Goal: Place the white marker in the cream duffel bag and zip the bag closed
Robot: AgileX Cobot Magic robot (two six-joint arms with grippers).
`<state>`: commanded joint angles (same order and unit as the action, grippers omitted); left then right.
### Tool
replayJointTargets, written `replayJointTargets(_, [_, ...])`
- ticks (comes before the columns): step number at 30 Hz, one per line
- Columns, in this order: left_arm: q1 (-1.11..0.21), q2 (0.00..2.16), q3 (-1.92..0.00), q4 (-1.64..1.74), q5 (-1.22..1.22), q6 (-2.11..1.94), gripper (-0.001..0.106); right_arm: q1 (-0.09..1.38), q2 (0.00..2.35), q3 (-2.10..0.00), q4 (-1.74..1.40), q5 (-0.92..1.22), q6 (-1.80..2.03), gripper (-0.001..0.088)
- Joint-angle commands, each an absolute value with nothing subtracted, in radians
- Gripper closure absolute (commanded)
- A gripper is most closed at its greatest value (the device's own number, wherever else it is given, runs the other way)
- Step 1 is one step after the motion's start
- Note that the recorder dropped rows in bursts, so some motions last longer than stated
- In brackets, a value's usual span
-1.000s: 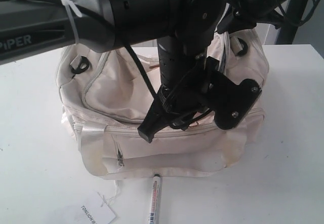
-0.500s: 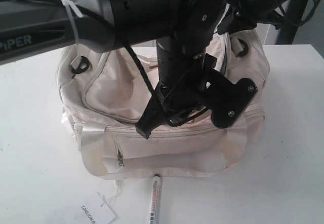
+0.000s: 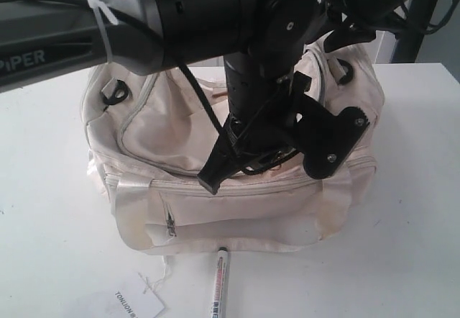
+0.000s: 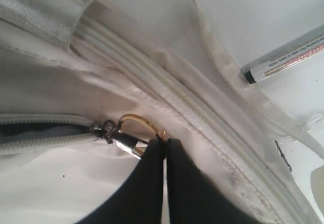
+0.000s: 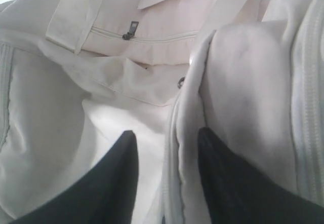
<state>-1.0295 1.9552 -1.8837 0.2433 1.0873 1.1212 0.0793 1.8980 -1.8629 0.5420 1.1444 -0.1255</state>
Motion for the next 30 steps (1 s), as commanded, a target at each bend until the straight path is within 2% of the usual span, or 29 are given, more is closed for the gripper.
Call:
replayJointTargets(10, [-1.029, 1.955, -1.884, 0.243, 1.091, 1.121, 0.105, 0.091, 1.871, -1.859, 0.495, 1.221, -0.127, 0.0481])
replayJointTargets(16, [-1.029, 1.955, -1.884, 0.243, 1.091, 1.121, 0.105, 0.107, 1.871, -1.859, 0.493, 1.221, -0.127, 0.0350])
replayJointTargets(20, [-1.029, 1.955, -1.884, 0.243, 1.091, 1.121, 0.105, 0.109, 1.860, -1.829, 0.486, 1.221, -0.127, 0.0297])
replayJointTargets(30, [-1.029, 1.955, -1.884, 0.243, 1.091, 1.121, 0.105, 0.109, 1.765, -1.613, 0.480, 1.184, -0.127, 0.0294])
